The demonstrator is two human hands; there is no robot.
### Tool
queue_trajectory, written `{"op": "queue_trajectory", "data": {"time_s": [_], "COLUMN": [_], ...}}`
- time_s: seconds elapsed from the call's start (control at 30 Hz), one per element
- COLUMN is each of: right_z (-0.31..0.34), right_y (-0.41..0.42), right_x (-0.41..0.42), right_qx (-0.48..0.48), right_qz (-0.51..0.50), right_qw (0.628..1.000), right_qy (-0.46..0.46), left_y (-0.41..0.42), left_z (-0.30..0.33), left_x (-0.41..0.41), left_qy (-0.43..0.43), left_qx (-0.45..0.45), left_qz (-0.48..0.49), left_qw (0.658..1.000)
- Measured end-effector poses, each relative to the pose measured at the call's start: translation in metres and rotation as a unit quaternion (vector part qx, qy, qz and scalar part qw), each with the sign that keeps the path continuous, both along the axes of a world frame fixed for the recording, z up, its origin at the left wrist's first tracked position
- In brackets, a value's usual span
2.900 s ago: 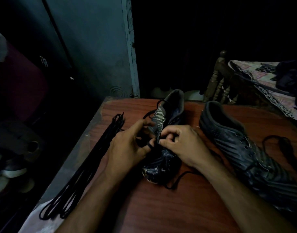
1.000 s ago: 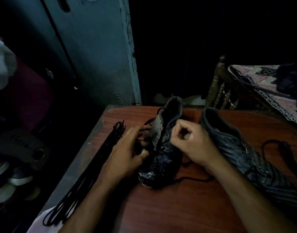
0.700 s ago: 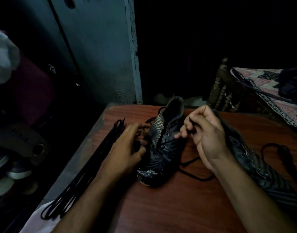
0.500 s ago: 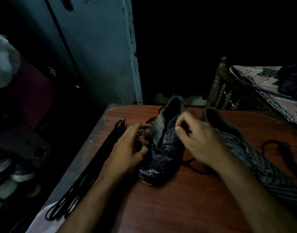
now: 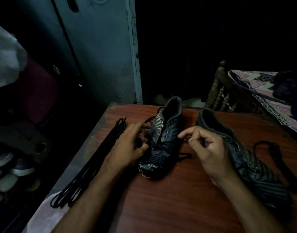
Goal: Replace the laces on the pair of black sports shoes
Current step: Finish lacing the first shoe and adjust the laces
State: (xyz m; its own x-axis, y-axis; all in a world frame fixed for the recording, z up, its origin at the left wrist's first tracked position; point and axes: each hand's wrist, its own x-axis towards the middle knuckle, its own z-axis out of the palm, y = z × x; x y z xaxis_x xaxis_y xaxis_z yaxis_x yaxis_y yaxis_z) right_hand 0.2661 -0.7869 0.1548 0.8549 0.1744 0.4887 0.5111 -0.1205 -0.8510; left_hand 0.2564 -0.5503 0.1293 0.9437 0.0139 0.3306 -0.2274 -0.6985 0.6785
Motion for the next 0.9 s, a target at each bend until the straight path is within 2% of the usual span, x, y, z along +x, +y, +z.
{"op": "queue_trajectory", "data": {"time_s": [0.1, 0.2, 0.3, 0.43, 0.63, 0.77, 0.9], "right_z": [0.003, 0.0, -0.004, -0.003, 0.004, 0.0, -0.002], "right_y": [0.002, 0.0, -0.007, -0.007, -0.014, -0.013, -0.013], "right_x": [-0.001, 0.003, 0.007, 0.003, 0.002, 0.002, 0.006], "right_qx": [0.103, 0.13, 0.022, -0.132, -0.345, -0.331, -0.287], "right_qz": [0.022, 0.007, -0.048, -0.106, -0.065, -0.039, -0.121], "right_qw": [0.992, 0.988, 0.998, 0.985, 0.936, 0.942, 0.947], "right_qy": [0.063, 0.087, 0.035, -0.037, 0.023, -0.037, -0.083], "left_y": [0.0, -0.001, -0.001, 0.001, 0.001, 0.002, 0.001], "left_z": [0.0, 0.0, -0.001, -0.001, -0.001, -0.001, 0.0], "left_x": [-0.001, -0.001, 0.0, -0.001, 0.001, 0.001, 0.0], "left_qy": [-0.003, -0.002, -0.009, -0.019, -0.005, -0.003, -0.008], "left_qx": [0.008, 0.011, 0.013, 0.028, 0.034, 0.04, 0.029], "left_qz": [0.006, 0.009, 0.004, -0.008, -0.028, -0.028, -0.032], "left_qw": [1.0, 1.0, 1.0, 0.999, 0.999, 0.999, 0.999]}}
